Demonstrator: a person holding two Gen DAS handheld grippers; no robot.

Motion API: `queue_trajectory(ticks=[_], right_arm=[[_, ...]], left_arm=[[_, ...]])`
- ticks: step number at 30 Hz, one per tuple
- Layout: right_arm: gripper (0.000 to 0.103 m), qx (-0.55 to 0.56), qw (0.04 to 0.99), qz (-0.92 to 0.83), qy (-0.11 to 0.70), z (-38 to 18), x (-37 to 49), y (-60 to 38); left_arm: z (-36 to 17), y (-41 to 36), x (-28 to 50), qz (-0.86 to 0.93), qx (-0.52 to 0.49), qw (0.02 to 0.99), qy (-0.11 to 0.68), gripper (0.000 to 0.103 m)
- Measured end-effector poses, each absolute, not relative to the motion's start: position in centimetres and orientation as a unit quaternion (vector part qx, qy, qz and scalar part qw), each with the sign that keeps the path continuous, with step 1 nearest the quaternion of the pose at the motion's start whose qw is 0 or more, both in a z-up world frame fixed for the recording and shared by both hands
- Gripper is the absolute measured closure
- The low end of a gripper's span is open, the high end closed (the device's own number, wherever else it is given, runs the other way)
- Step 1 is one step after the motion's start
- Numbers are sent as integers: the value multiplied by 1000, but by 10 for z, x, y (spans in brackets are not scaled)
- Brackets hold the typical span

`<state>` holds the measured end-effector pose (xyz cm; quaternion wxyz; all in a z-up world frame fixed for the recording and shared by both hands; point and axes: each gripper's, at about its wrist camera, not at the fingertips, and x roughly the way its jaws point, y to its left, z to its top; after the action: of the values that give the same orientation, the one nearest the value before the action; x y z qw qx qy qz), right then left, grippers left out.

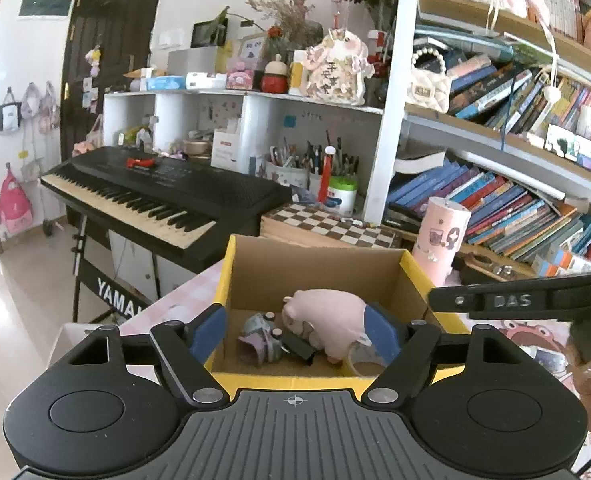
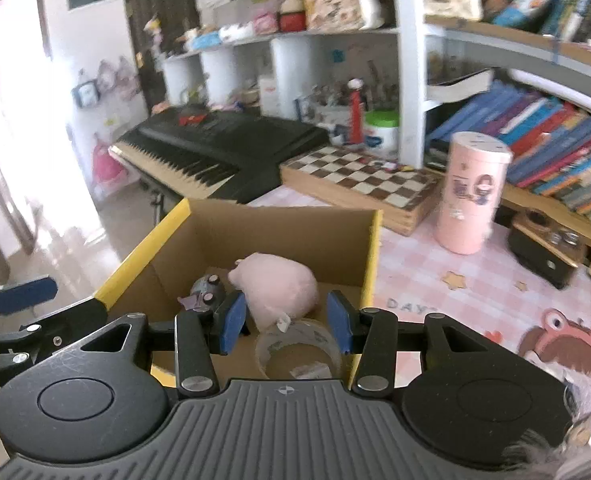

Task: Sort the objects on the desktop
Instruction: 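Open the right tool on the white box while the left tool releases the binder clip, then lift both open tools out of the yellow box and back away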

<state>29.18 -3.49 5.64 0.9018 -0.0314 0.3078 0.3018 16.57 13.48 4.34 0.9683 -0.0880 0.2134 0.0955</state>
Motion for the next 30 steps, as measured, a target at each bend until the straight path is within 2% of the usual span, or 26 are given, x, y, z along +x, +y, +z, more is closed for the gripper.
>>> queue_trajectory(ticks=[9,23,25,30], right_arm=[[59,-10,925,251,285,59,245,-60],[58,-15,925,223,307,36,163,-64],[56,-17,924,219,312,31,150,-64],[49,-23,923,204,326,17,119,-59]], left_arm=[[42,131,131,82,-104,968,211,25],[32,122,70,61,-92,967,231,24],[29,121,62,62,-88,965,238,21],[17,121,45,86,-90,954,272,20]])
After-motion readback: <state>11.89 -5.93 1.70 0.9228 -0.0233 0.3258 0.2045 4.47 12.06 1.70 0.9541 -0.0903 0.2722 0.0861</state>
